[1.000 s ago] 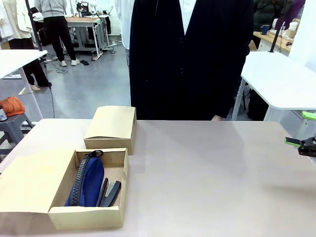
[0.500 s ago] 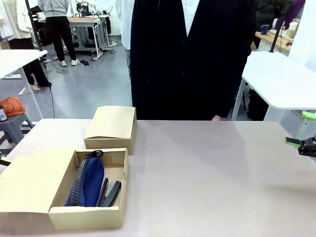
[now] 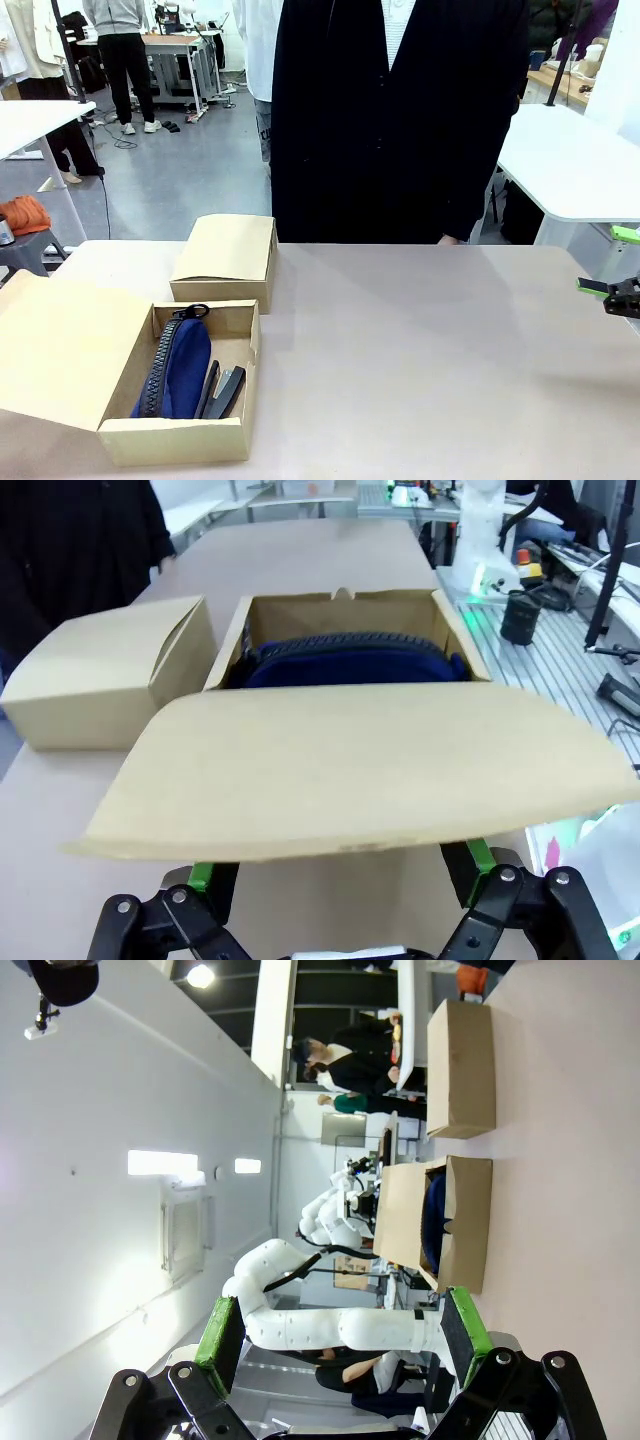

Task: Place items inside the box.
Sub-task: Close the lid of the Mailer Box closest to the robot.

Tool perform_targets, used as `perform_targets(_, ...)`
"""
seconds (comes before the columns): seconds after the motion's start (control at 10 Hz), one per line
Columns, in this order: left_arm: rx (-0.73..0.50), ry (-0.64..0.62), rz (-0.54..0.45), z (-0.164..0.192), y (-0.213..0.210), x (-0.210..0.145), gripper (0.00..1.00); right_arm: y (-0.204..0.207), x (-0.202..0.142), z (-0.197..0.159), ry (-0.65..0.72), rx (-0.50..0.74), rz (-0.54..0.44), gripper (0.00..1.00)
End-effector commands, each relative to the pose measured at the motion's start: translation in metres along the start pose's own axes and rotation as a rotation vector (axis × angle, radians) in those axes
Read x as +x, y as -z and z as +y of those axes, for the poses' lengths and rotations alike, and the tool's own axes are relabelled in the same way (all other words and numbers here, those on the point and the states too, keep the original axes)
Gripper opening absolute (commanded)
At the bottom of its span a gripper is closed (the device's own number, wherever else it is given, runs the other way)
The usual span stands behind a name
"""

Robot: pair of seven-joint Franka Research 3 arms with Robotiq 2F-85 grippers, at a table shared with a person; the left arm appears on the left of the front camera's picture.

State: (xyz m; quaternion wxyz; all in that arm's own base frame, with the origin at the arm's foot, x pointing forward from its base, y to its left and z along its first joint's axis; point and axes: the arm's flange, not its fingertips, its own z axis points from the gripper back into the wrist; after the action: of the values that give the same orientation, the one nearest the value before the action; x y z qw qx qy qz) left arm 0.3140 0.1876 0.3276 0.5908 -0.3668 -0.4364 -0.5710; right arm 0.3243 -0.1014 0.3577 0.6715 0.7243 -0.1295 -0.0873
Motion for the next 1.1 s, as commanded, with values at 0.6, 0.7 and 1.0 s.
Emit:
perform_targets(0.6, -0.086, 0.111, -0.212, -0.067, 0.117, 0.068, 1.0, -0.001, 0.002, 0.005, 0.013, 0.02, -0.014, 1.0)
perform_targets(0.7, -0.097, 0.113, -0.206, -0.073, 0.144, 0.074, 1.0, -0.001, 0.002, 0.005, 0.013, 0.02, -0.014, 1.0)
perform_targets(1.0, -0.048, 0.187, -0.074, -0.092, 0.234, 0.071, 1.0, -0.001, 0.002, 0.005, 0.013, 0.02, -0.014, 1.0)
